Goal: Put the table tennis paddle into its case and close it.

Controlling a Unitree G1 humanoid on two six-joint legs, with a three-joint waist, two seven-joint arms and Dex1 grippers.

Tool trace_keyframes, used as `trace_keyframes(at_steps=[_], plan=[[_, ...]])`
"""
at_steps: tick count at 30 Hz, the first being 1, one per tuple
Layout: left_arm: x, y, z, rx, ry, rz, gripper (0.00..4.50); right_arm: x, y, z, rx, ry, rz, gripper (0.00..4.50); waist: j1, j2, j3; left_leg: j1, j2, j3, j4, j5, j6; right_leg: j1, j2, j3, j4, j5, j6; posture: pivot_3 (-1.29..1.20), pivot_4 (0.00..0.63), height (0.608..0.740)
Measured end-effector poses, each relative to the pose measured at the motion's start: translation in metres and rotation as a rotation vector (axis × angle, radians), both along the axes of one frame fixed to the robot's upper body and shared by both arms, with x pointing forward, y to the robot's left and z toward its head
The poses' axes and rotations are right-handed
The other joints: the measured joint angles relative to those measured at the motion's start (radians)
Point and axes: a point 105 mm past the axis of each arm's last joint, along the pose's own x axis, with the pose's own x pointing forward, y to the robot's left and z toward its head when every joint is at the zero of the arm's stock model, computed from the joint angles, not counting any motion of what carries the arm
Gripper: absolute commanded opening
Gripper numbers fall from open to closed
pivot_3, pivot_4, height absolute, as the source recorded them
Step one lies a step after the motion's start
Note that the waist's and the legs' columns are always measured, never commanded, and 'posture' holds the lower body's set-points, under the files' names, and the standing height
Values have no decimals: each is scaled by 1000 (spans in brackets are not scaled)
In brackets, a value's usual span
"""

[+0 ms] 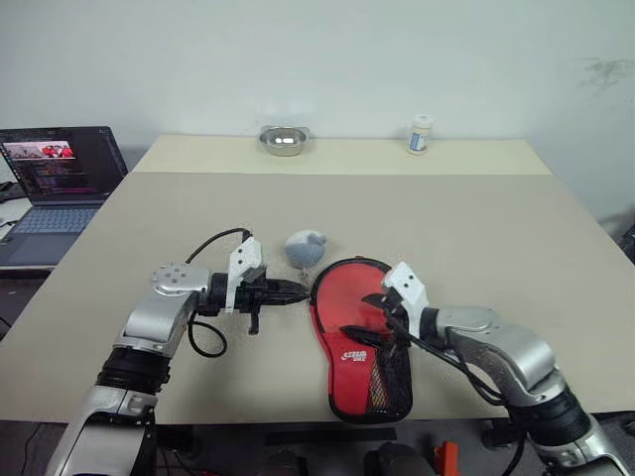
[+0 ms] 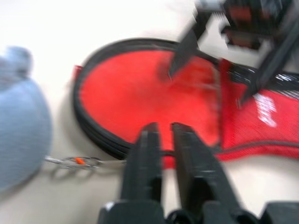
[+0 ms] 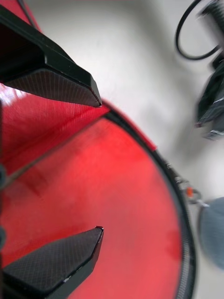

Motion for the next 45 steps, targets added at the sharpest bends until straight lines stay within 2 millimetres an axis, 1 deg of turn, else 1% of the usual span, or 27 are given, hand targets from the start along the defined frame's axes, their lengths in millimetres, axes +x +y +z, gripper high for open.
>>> trace_keyframes(at_steps=[3, 6, 8, 10, 12, 14, 19, 23, 25, 29, 31, 35, 38, 41, 45], plan=[[13, 0, 9, -44, -25, 68, 2724, -1, -3, -3, -11, -18, -3, 4500, 1, 0, 0, 0, 0, 0, 0, 0, 0, 0, 0, 0, 0, 0, 0, 0, 150, 740], [23, -1, 17, -84, -45, 120, 3776, -3, -7, -4, -26, -29, 6, 4500, -1, 0, 0, 1, 0, 0, 0, 0, 0, 0, 0, 0, 0, 0, 0, 0, 150, 740], [39, -2, 25, -131, -83, 197, 4457, -1, -8, -5, -37, -40, -2, 4500, 0, -1, 0, 1, 0, 0, 1, 0, 0, 1, 0, 0, 1, 0, 0, 0, 150, 740], [51, 2, 34, -145, -114, 251, 4457, 0, -6, -5, -41, -49, -7, 4500, 0, -1, 0, 1, 0, -1, 1, 0, 0, 1, 0, 0, 2, 0, 0, 0, 150, 740], [58, 5, 40, -153, -121, 269, 4457, 1, -4, -5, -39, -53, -11, 4500, -3, -1, 0, 2, 0, 0, 1, 0, 0, 1, 0, 0, 2, 0, 0, 0, 150, 740], [62, 7, 42, -146, -122, 277, 4457, 2, -3, -5, -43, -59, -16, 4500, -5, -1, 0, 2, 0, 0, 1, 0, 0, 1, 0, 0, 3, 0, 0, 0, 150, 740], [67, 12, 32, -115, -101, 283, 4457, 3, 2, -2, -18, -62, -21, 4500, -5, -1, 0, 2, 0, 0, 1, 0, 0, 0, 0, 0, 3, 0, 0, 0, 150, 740], [68, 12, 30, -101, -105, 268, 4457, 6, 12, 11, 37, -106, -14, 4500, -5, -1, 0, 1, 0, 0, 1, 0, 0, 0, 0, 0, 3, 0, 0, 0, 150, 740], [68, 13, 28, -96, -104, 264, 4457, 11, 12, 16, 37, -132, -21, 4500, -4, -1, 0, 1, 0, 0, 1, 0, 0, 0, 0, 0, 3, 0, 0, 0, 150, 740], [69, 15, 22, -78, -98, 269, 4457, 19, 3, 3, -16, -118, -66, 4500, -4, -1, 0, 1, -1, 0, 1, 0, 0, 0, -1, 0, 3, 1, -2, 0, 150, 740], [71, 14, 21, -69, -100, 271, 4457, 20, -1, -5, -60, -116, -67, 4500, -4, -1, 0, 1, -1, 0, 1, 0, 0, 0, -1, 0, 3, 1, -2, 0, 150, 740], [77, 3, 16, -59, -88, 270, 4457, 21, 0, -6, -78, -132, -63, 4500, -4, -1, 0, 1, -1, 0, 1, 0, 0, 1, -1, -1, 3, 0, 0, 0, 150, 740], [82, -1, 11, -31, -87, 279, 4457, 21, 2, -6, -75, -133, -63, 4500, -6, -1, 0, 2, -1, 0, 1, 0, 0, 0, 0, 0, 4, 0, 0, 0, 150, 740], [87, 1, 7, 13, -95, 304, 4457, 21, 3, -7, -76, -134, -64, 4500, -7, -1, 0, 2, -1, 0, 0, 0, 0, 0, 0, -1, 4, 0, 0, 0, 150, 740], [94, 6, -5, 92, -72, 354, 4457, 21, 5, -7, -71, -132, -65, 4500, -7, -2, 0, 2, -1, 0, 1, 0, 0, 0, 0, -1, 4, 0, 0, 0, 150, 740]])
